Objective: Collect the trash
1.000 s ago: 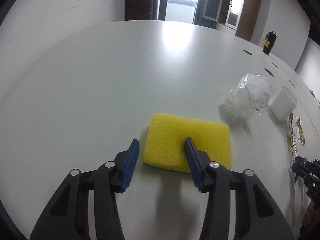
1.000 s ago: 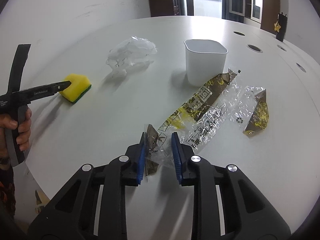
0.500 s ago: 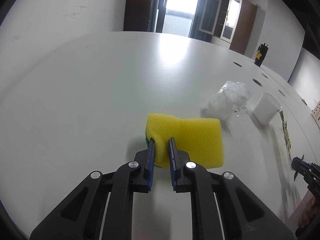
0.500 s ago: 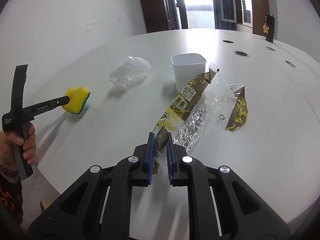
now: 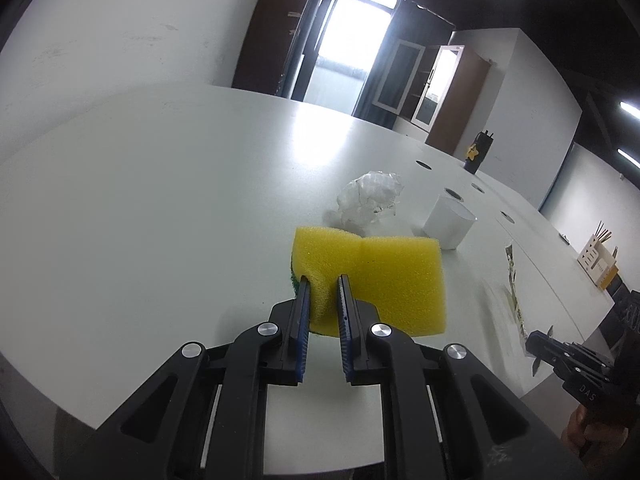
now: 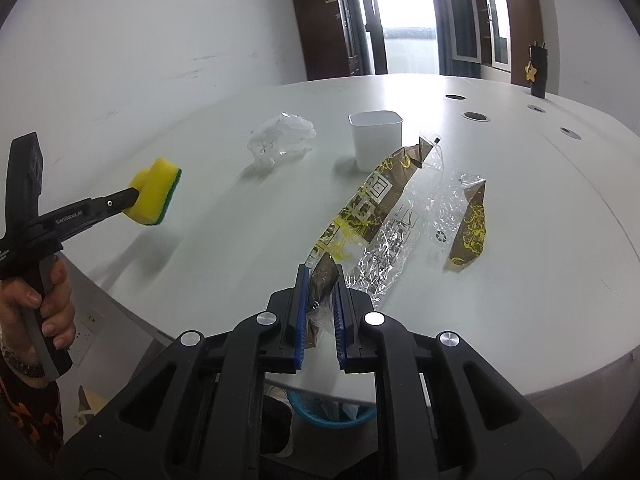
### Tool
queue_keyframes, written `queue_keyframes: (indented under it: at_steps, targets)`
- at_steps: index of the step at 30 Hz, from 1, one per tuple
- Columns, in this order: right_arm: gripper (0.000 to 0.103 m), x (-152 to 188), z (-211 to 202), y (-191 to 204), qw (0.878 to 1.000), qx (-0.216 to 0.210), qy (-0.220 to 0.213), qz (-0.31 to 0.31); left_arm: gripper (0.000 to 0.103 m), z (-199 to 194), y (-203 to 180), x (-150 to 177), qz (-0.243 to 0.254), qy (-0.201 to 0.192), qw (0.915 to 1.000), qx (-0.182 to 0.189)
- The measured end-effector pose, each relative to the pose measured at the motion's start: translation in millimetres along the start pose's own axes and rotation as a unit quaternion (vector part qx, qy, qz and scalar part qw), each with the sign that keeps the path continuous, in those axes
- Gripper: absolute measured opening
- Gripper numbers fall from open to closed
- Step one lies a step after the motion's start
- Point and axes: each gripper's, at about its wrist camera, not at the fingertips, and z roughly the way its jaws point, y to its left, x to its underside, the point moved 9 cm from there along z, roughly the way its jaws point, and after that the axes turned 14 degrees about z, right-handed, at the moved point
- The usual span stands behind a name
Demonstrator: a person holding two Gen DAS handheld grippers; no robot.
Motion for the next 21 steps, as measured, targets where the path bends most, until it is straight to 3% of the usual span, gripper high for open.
queue_keyframes:
  at_steps: [5, 11, 14, 16, 21]
  targets:
    - [0.011, 16.9, -26.0, -5.0, 1.000, -0.008, -0.008, 0.007, 0.012, -24.2, -15.7, 13.2, 0.010, -0.005, 0.9999, 0.005]
    - [0.011, 47.2, -77.3, 6.2, 0.999, -0.012, -0.027, -0.027, 0.012, -56.3, -38.1, 48.3, 0.016, -0.001, 0.9995, 0.026]
    - [0.011, 63.8, -99.4, 5.8, 0.999, -0.007, -0.031, -0.038, 0.012, -70.2, -44.5, 60.6, 0.038, -0.010, 0.9992, 0.000]
    - [0.011, 76.4, -109.7, 3.3, 0.999, -0.011, -0.023, -0.035, 0.012, -81.1, -52.6, 69.5, 0.057, -0.013, 0.9982, -0.010]
    - [0.011, 106.1, -124.9, -2.0, 0.999, -0.033, 0.016, -0.019, 0.012, -87.1, -76.5, 88.4, 0.074, 0.005, 0.9971, 0.014]
